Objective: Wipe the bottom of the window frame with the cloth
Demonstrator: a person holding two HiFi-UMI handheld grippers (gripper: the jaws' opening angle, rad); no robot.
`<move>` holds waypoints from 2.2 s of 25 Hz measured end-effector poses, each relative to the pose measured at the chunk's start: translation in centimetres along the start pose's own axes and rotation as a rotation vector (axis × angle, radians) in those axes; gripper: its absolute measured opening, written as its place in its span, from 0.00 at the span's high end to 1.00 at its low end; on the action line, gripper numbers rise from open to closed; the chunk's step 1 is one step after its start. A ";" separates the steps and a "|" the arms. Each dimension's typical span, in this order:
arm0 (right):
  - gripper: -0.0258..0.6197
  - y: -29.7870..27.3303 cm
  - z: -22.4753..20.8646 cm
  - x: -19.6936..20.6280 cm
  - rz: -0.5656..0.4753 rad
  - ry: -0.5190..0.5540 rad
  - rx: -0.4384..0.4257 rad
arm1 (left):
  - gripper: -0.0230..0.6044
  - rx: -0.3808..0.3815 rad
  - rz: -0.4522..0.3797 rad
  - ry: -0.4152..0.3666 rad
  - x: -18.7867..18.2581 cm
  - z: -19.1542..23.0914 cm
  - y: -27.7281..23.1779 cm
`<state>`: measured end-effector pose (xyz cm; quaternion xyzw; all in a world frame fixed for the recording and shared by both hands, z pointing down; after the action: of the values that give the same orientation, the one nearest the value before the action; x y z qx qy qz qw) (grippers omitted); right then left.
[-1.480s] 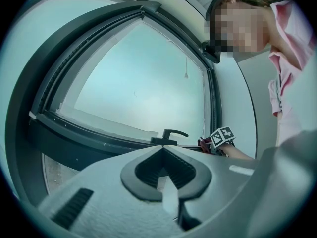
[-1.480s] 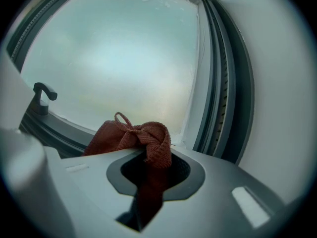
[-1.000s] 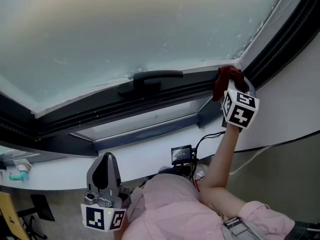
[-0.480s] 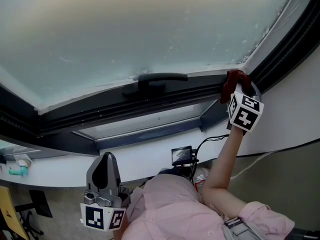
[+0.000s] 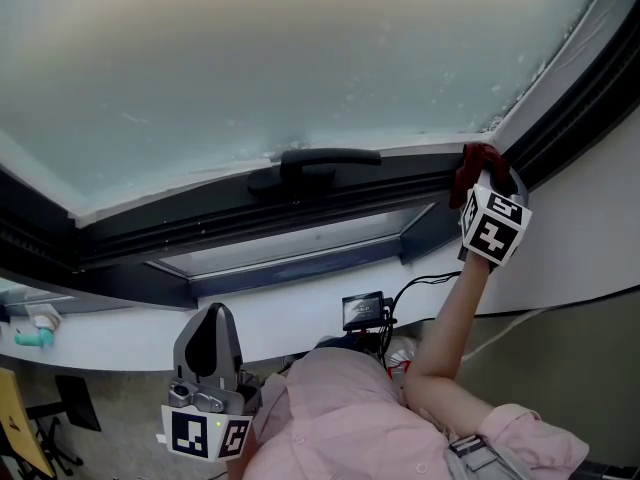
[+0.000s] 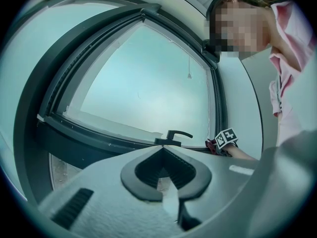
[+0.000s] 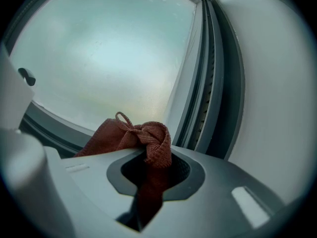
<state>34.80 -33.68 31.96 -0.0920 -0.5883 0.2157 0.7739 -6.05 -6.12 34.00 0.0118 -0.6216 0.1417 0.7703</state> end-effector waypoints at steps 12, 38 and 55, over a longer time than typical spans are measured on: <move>0.88 -0.1 0.1 -0.2 0.023 0.045 0.061 | 0.96 -0.011 -0.005 0.015 -0.6 0.7 1.2; 0.86 17.1 24.7 -0.6 -0.370 0.431 -0.440 | 0.96 0.169 0.066 0.017 1.4 4.4 6.2; 0.87 16.3 25.6 -0.3 -0.404 0.607 -0.498 | 0.96 0.175 0.077 0.027 2.3 0.7 5.5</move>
<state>6.78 -22.16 32.72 -0.2180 -0.3744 -0.1252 0.8925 -7.55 -0.46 35.54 0.0530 -0.5966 0.2251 0.7685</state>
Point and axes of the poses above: the fingertips, and each gripper's own axes: y backward along the fingers, z to its left, x out of its underside, the point moved 7 cm from there along y, backward along the fingers, and after that the axes turned 13 degrees about z, right-handed, at the moved point
